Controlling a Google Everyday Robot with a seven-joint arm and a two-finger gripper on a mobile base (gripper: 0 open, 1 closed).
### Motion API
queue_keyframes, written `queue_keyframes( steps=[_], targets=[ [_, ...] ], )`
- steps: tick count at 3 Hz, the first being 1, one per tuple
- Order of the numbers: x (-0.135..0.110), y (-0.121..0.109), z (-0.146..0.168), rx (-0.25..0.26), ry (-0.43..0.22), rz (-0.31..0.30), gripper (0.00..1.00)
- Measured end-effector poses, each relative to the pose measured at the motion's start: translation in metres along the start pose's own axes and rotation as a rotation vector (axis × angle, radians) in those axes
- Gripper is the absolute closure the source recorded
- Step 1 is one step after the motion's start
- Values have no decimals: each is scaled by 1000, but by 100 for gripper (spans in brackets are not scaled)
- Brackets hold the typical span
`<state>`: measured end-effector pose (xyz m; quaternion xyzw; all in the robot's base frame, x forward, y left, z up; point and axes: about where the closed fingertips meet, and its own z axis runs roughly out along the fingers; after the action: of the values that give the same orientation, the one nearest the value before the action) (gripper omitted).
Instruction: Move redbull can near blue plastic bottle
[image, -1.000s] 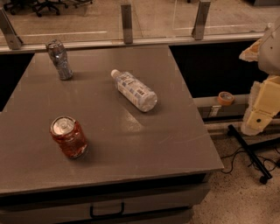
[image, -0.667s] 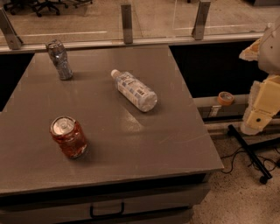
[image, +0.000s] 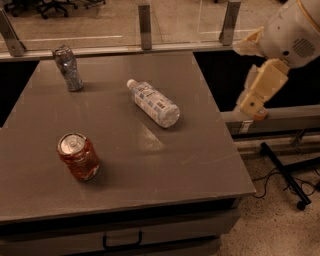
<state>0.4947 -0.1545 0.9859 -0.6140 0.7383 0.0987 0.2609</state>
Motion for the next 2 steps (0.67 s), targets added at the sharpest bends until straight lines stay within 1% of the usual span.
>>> queue_keyframes(
  steps=[1,2],
  targets=[
    [-53,-17,27,-82,-233,6,0],
    [-100,-28,48,-124,-458,17,0]
  ],
)
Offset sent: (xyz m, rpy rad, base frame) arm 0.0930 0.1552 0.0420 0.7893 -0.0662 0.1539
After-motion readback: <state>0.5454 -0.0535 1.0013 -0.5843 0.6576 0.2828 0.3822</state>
